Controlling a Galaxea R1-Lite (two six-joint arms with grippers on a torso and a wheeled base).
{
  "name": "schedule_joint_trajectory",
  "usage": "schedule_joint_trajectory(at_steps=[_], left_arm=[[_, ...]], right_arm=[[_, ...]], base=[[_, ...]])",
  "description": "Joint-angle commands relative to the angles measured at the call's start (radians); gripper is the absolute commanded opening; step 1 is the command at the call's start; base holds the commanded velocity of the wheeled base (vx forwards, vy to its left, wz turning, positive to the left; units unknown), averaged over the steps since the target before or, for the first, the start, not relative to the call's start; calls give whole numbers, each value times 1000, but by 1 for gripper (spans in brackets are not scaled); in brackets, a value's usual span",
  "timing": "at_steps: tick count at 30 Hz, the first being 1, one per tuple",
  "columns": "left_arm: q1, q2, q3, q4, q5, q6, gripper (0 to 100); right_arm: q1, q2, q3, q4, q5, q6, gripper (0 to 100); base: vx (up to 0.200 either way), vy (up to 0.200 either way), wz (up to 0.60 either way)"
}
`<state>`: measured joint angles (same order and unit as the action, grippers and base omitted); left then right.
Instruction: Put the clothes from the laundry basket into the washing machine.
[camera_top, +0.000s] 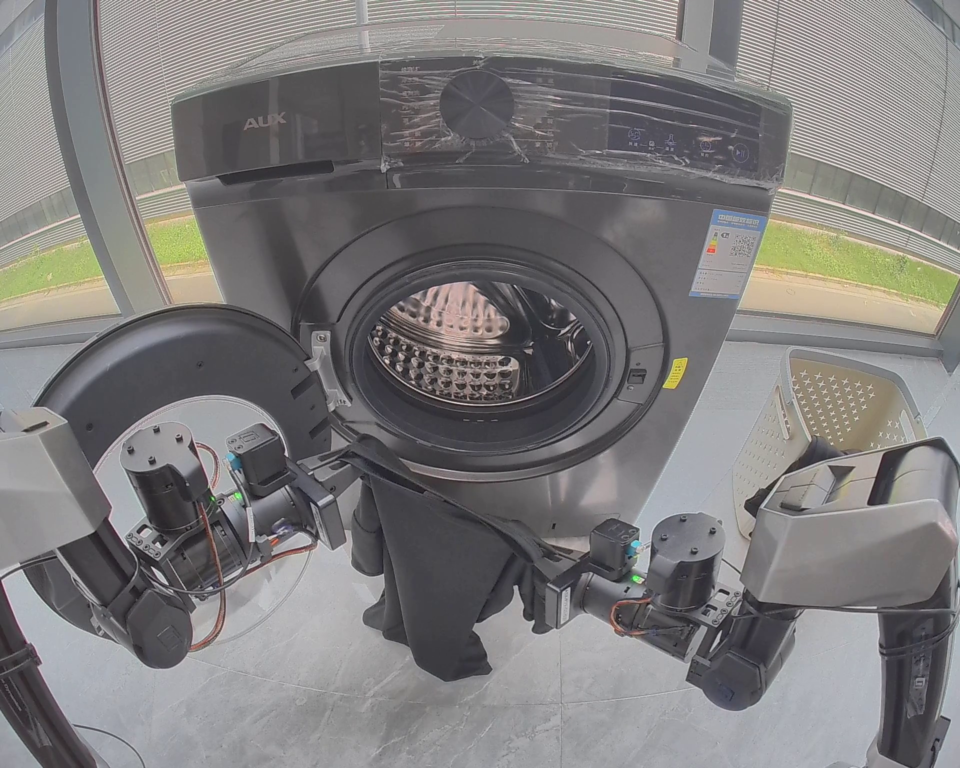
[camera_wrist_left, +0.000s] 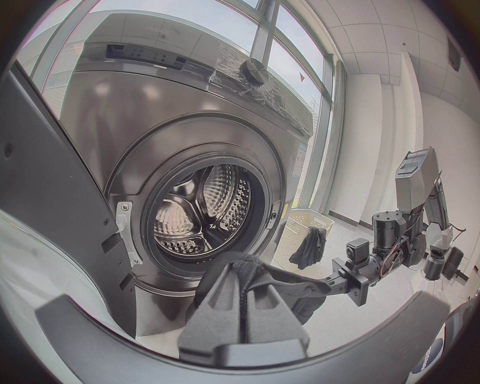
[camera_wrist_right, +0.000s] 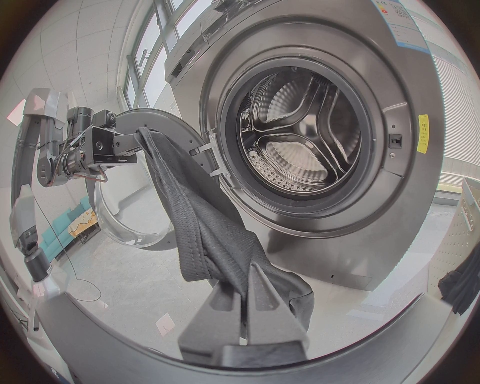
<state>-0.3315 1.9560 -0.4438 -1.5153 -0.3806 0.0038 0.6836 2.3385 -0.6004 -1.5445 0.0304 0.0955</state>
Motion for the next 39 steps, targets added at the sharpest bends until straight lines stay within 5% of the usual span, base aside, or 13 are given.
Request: schedule_joint_trajectory(at_steps=[1, 21, 30, 39], left_arm=[[9, 1, -6, 0, 0, -1, 0], [9, -29, -6, 0, 2, -1, 0], [-6, -158, 1, 1, 8, -11, 0], [-6, -236, 8, 1, 51, -33, 0]], right_arm=[[-19, -42, 47, 0, 3, -10, 0], [-113, -269, -30, 29, -7, -20, 0], [-90, -472, 16, 29, -9, -20, 0], [-90, -467, 41, 24, -10, -17, 0]], base=[[0, 0, 0], [0, 0, 0], [0, 0, 0], [0, 0, 0]])
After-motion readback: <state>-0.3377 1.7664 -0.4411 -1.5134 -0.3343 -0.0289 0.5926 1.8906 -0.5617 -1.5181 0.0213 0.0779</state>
